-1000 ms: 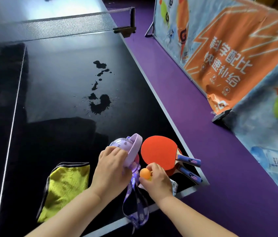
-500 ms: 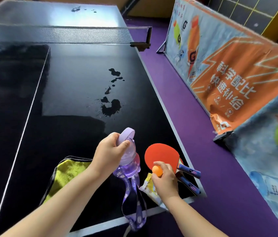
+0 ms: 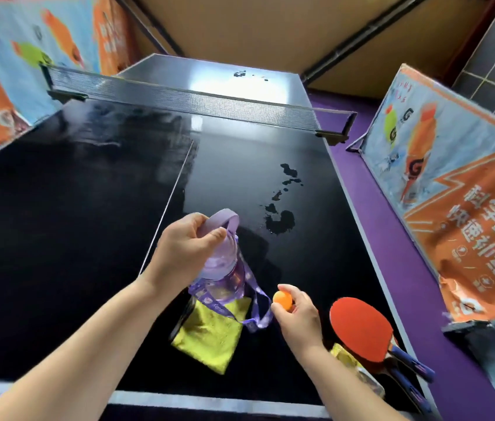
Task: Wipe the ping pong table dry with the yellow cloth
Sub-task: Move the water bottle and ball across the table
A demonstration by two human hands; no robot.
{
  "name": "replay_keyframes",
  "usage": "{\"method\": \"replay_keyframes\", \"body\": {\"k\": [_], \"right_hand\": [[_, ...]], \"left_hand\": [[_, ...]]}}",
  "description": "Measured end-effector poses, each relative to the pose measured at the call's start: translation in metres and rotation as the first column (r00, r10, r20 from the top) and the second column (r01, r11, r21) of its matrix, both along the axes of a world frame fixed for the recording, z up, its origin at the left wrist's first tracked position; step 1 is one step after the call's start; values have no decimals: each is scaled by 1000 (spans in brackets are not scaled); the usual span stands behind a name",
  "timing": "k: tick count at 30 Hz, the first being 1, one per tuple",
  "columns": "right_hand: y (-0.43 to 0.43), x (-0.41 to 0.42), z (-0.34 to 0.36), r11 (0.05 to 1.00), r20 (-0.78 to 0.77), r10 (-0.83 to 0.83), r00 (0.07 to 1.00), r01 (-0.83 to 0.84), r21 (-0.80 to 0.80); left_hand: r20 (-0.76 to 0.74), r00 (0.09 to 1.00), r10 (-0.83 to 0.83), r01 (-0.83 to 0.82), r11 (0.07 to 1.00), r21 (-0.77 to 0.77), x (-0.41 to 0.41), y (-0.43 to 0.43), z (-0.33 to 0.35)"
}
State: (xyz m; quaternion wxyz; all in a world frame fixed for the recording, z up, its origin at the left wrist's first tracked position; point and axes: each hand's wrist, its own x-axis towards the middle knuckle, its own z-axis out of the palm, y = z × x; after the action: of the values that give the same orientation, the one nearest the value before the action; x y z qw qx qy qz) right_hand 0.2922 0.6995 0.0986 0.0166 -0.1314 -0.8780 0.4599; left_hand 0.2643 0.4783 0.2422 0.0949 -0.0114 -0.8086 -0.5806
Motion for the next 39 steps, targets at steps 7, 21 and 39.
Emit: {"method": "replay_keyframes", "body": {"k": [7, 21, 39], "right_hand": [[-168, 19, 21, 982, -52, 178, 983, -181, -47], [-460, 78, 12, 864, 7, 489, 872, -484, -137], [-709, -48, -28, 755, 121, 656, 745, -649, -100]], "left_hand": [[-62, 993, 104, -103, 994, 23, 59, -165, 31], [65, 906, 418, -412, 907, -87, 174, -462, 17], [152, 786, 599, -601, 798, -37, 73, -684, -20]]}}
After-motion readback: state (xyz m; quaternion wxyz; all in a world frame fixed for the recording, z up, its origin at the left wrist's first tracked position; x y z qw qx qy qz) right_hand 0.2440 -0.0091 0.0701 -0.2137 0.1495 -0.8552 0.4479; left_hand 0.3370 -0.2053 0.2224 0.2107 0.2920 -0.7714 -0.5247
